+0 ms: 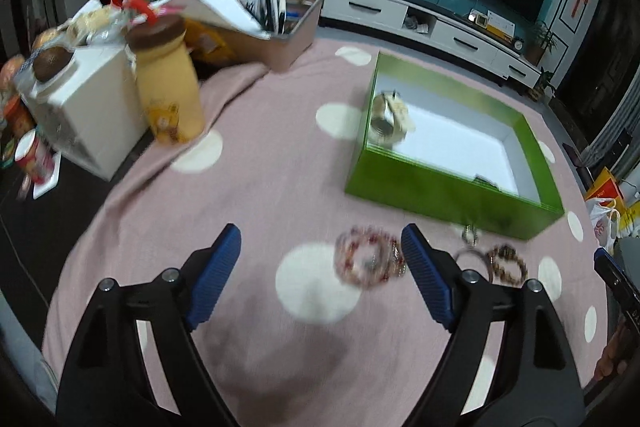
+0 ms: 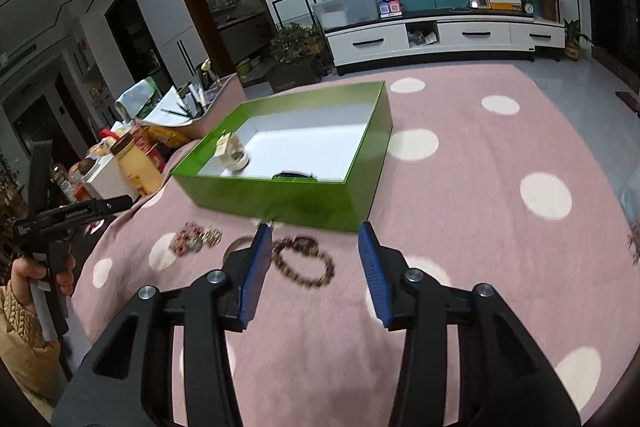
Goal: Organize jewelry
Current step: 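Withdraw both tools from the box back toward the remaining jewelry, then grasp the silver bangle with the left tool while the right tool grasps the brown bead bracelet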
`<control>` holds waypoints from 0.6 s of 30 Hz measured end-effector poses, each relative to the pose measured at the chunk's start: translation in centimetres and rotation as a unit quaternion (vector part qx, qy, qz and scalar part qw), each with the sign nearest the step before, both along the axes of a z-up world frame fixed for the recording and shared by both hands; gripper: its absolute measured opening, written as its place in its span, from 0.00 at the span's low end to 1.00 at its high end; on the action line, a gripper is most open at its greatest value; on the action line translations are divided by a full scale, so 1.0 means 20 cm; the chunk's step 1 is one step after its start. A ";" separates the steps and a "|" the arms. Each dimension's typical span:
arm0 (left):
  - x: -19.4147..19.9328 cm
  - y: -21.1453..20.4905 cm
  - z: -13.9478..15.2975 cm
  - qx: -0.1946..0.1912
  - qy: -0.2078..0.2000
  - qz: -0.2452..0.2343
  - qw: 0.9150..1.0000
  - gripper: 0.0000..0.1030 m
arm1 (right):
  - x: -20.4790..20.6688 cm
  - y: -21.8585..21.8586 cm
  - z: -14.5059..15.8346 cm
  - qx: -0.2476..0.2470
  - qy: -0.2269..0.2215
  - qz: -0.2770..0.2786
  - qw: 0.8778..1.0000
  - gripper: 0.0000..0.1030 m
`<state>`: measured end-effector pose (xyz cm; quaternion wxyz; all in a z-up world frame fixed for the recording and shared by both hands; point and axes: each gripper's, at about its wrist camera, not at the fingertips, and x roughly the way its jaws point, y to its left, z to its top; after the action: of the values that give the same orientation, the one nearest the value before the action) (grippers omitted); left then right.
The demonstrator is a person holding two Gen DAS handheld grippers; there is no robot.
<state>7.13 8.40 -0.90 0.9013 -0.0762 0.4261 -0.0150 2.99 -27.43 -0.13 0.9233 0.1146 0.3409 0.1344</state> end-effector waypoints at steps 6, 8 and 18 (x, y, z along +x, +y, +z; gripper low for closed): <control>-0.15 -0.05 -0.10 -0.004 0.020 -0.026 0.999 0.83 | -0.09 0.09 -0.07 0.000 0.021 0.031 0.999 0.44; -0.20 -0.09 -0.15 -0.008 0.029 -0.044 0.999 0.85 | -0.11 0.14 -0.10 0.002 0.031 0.047 0.998 0.44; -0.28 -0.20 -0.26 -0.030 0.061 -0.083 0.994 0.86 | -0.11 0.26 -0.25 -0.014 0.070 0.060 0.996 0.44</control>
<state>1.60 4.42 -6.02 0.8668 -0.0680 0.4841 -0.0981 0.86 -22.15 -5.05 0.8891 0.0897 0.4127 0.1763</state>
